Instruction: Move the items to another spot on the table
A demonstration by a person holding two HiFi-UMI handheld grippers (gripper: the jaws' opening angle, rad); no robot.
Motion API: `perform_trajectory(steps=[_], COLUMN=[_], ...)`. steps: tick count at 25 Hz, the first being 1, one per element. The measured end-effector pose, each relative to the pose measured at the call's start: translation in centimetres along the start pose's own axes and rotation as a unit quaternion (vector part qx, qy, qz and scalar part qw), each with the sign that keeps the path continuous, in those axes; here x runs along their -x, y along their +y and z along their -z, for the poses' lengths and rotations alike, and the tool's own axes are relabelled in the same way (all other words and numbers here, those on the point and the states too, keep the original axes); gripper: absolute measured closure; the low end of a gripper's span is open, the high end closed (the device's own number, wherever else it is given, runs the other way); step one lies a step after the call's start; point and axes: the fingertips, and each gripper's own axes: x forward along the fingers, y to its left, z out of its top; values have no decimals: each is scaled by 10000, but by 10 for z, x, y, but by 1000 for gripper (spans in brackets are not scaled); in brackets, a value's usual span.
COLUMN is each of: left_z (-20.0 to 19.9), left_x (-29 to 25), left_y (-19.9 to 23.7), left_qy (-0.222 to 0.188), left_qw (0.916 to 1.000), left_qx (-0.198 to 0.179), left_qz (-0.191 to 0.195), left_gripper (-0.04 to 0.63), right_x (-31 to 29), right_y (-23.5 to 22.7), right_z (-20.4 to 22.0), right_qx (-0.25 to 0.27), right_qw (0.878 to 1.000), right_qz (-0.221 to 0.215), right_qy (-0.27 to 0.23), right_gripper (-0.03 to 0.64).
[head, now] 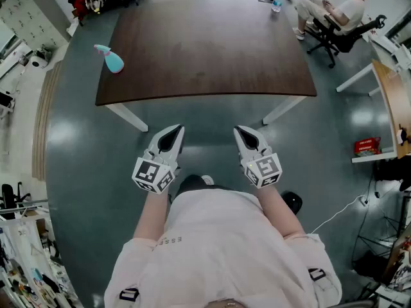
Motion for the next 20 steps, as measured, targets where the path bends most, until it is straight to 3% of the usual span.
perform_trajectory(steps=[13,20], left_z=[2,2], left_x=[-10,-4], left_y=[-4,5], left_qy=[-45,-51], left_qw=[10000,9997], left_qx=[17,39], left_qz=[-49,-244], left_gripper=[580,580], right_x=[0,-11], right_y=[-10,-21], right_z=[3,-1], right_qx=[56,7], right_qw=[9999,10000], right_qz=[-112,32], right_qy=[69,-23], right_gripper=[624,624])
